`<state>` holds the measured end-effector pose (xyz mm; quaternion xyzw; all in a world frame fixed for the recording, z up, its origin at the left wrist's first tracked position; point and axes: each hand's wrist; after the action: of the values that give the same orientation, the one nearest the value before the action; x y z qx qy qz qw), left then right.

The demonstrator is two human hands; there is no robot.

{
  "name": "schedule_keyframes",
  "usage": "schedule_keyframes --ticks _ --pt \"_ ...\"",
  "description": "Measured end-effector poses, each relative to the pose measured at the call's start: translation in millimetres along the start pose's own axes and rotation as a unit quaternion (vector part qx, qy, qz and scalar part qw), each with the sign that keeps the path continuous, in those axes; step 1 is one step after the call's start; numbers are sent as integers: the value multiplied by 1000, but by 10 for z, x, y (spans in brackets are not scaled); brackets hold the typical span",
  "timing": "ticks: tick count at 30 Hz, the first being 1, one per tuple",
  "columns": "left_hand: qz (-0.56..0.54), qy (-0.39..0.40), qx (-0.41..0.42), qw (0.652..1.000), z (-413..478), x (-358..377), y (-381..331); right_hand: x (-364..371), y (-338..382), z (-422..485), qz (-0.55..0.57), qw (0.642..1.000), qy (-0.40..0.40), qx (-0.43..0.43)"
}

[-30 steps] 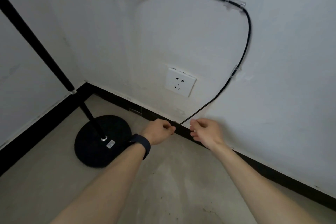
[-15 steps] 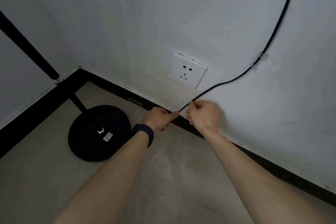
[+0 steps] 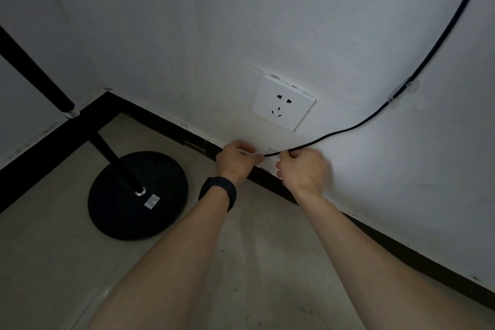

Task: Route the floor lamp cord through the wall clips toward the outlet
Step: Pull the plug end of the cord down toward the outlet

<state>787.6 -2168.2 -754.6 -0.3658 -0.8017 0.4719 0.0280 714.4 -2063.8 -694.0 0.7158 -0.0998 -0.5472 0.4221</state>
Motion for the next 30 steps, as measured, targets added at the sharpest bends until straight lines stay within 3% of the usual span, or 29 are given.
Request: schedule_keyframes --ticks 5,12,17,30 --pt "-110 11 -24 994 19 -70 -11 -3 1 4 32 997 -2 70" --pt "-283 2 -54 958 -46 -116 -51 -89 -84 -42 140 978 -12 154" --pt "-291 -28 -60 955 -118 -12 -87 -118 -122 -78 142 975 -24 169" --pt "-257 -21 -74 963 -232 25 -47 -233 -239 -103 126 975 -15 182"
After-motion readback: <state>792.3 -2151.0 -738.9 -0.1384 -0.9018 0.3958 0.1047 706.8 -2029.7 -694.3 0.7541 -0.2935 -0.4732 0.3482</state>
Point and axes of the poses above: each hand's wrist, its own z-axis towards the middle knuckle, its own x-axis out of the palm, y = z × x, and after that the axes turned 12 degrees about -x, right-handed
